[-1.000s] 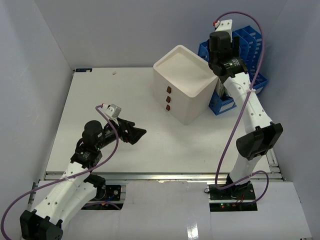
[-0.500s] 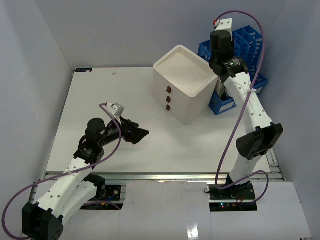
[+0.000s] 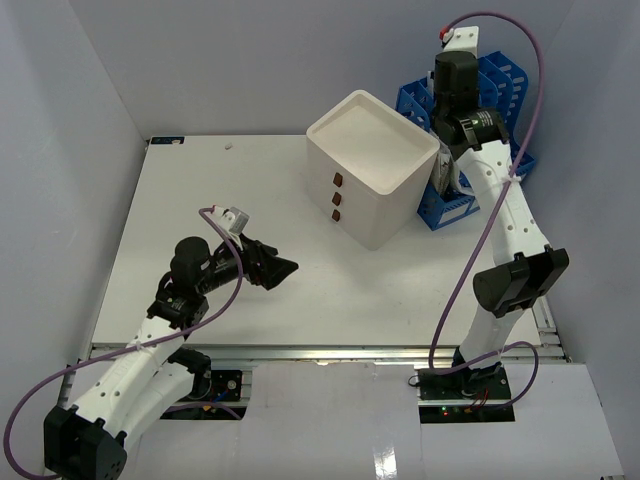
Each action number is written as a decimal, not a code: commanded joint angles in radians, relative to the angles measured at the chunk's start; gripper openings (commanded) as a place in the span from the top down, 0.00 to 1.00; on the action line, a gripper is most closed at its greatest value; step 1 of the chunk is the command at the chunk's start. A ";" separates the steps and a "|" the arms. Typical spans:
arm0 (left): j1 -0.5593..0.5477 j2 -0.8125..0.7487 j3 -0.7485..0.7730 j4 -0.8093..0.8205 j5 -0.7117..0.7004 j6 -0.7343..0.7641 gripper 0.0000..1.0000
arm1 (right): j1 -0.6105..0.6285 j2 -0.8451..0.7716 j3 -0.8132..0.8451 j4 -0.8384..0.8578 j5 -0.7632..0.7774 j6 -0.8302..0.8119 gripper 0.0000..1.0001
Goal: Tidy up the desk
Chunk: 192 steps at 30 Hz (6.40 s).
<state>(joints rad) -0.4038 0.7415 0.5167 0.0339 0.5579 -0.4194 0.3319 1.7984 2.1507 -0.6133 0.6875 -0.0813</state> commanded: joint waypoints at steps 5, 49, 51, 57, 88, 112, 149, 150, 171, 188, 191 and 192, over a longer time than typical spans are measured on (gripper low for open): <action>0.000 -0.040 -0.012 -0.011 0.003 -0.015 0.02 | -0.025 0.010 0.149 0.016 -0.190 -0.004 0.92; -0.002 0.427 0.307 0.322 0.186 -0.314 0.04 | -0.065 -0.147 -0.119 0.453 -0.324 -0.081 0.92; -0.003 0.430 0.300 0.347 0.185 -0.327 0.03 | -0.065 -0.167 -0.164 0.419 -0.346 -0.064 0.92; -0.002 0.403 0.273 0.313 0.185 -0.309 0.03 | -0.068 -0.221 -0.258 0.390 -0.418 -0.095 0.15; -0.003 0.225 0.269 0.049 0.110 -0.182 0.02 | -0.043 -0.234 -0.312 0.349 -0.355 -0.389 0.05; -0.003 0.225 0.292 0.018 0.122 -0.166 0.02 | -0.230 -0.452 -0.525 0.476 -0.694 -0.272 0.10; -0.001 0.168 0.262 -0.074 0.096 -0.148 0.02 | -0.235 -0.273 -0.431 0.745 -0.781 -0.063 0.92; -0.001 0.165 0.264 -0.076 0.096 -0.148 0.02 | -0.234 -0.286 -0.453 0.776 -0.783 -0.059 0.92; -0.003 0.161 0.309 -0.104 0.078 -0.183 0.02 | -0.287 -0.373 -0.958 1.499 -0.929 -0.052 0.92; -0.001 0.152 0.300 -0.127 0.080 -0.173 0.02 | -0.437 -0.254 -1.025 1.710 -1.100 -0.043 0.92; -0.003 0.159 0.302 -0.127 0.083 -0.170 0.02 | -0.450 -0.228 -0.981 1.730 -1.139 -0.040 0.92; -0.002 0.160 0.301 -0.126 0.084 -0.168 0.02 | -0.452 -0.217 -0.971 1.732 -1.145 -0.041 0.92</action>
<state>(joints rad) -0.4034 0.9070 0.7883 -0.0857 0.6392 -0.5977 -0.0989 1.5536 1.1032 0.9692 -0.4025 -0.1116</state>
